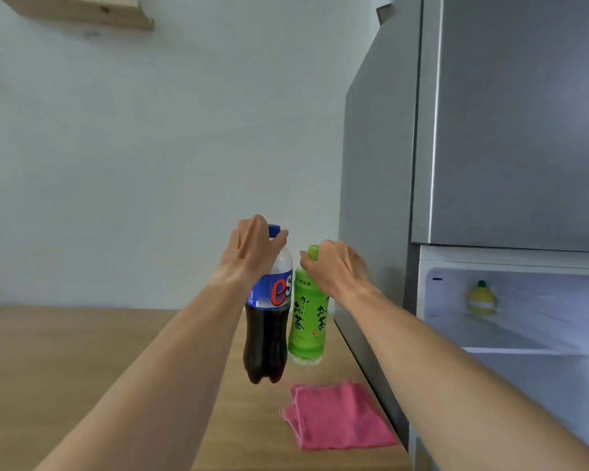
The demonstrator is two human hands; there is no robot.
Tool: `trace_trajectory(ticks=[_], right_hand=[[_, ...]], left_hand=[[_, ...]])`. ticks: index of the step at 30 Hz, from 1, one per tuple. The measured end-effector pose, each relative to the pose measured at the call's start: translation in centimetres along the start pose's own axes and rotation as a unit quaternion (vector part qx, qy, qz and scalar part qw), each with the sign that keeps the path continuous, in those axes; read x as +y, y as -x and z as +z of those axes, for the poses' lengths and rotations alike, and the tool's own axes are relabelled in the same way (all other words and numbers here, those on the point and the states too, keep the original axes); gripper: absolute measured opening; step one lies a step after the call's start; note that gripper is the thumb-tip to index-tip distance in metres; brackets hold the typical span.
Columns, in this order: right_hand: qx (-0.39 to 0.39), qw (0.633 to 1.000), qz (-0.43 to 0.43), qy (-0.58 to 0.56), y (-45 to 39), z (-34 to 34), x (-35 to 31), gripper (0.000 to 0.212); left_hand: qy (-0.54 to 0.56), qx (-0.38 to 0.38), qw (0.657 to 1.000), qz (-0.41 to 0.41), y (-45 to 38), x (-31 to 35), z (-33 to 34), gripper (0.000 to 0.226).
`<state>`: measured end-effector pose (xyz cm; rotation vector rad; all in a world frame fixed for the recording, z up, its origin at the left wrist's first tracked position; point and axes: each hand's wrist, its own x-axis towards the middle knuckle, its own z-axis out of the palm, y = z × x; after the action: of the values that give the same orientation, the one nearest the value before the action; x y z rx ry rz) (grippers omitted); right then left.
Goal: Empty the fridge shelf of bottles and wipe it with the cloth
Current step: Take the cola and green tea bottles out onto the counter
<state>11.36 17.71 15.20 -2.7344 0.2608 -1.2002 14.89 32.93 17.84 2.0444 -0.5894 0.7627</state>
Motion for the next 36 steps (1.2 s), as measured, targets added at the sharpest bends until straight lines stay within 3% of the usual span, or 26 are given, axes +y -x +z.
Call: trace_trajectory(ticks=[8,17,23,29,36], right_hand=[[-0.097,0.995,0.001,0.019,-3.4,8.0,0.0,0.042],[-0.124,0.991,-0.013,0.037,-4.6,11.3,0.9,0.048],[-0.111,0.992,0.000,0.058,-4.4,11.4,1.0,0.062],[-0.089,0.995,-0.001,0.042,-2.7,9.2,0.8,0.082],[-0.056,0.996,-0.009,0.064,0.5,4.6,1.6,0.078]], left_hand=[[-0.032,-0.019,0.998,-0.049,-2.8,-6.6,2.9,0.036],[-0.069,0.019,0.996,-0.051,-4.0,-9.0,4.5,0.034],[-0.120,0.029,0.992,-0.024,-3.4,-9.0,4.8,0.046],[-0.240,0.038,0.969,0.040,-1.6,-7.3,4.2,0.076],[-0.228,0.041,0.971,0.058,1.6,-3.4,3.9,0.071]])
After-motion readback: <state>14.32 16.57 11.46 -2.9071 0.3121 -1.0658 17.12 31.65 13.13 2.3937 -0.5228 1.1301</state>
